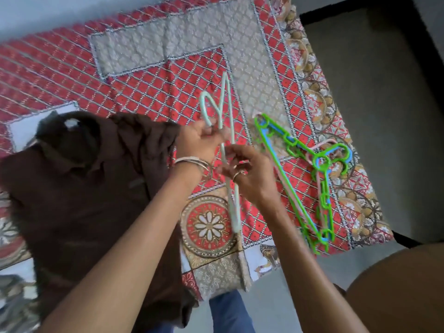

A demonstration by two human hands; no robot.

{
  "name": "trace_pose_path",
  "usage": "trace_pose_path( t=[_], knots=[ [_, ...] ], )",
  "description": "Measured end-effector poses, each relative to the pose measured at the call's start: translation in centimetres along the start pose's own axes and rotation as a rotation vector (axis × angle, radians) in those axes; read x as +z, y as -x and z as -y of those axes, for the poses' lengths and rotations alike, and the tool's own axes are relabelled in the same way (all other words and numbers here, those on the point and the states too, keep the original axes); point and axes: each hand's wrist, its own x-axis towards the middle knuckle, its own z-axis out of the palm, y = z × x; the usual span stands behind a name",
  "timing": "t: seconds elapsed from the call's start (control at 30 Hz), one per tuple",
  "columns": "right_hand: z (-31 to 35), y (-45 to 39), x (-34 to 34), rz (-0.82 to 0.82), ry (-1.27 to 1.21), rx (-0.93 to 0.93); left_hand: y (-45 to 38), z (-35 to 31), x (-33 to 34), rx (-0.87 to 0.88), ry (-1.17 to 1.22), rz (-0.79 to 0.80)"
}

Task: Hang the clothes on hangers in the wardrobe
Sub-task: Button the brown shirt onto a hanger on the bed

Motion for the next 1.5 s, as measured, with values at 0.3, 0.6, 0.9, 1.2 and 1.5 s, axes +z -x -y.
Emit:
trace_pose_path(
  t=[0.3, 0.6, 0.9, 1.2, 1.5],
  knots=[
    [5.5, -1.6, 10.2, -0.073, 0.482, -0.417, 1.8, 3.2, -18.6, 0.038, -0.102, -0.115],
    [10.9, -5.1, 29.9, 0.437, 0.139, -0.038, 0.1, 5.4, -37.0, 0.166, -0.297, -0.21],
    [13.1, -13.4, 35.5, -0.1, -0.609, 0.147, -6.0, 9.0, -42.6, -0.191, -0.506, -0.585],
    [12.1, -20.3, 40.6, 0.01, -0.743, 0.294, -12.1, 12.4, -39.8, -0.457, -0.715, -0.437],
    [11.2, -20.6, 38.7, 0.527, -0.05, 0.189, -13.0, 14.8, -45.0, -0.192, -0.551, -0.655]
  ],
)
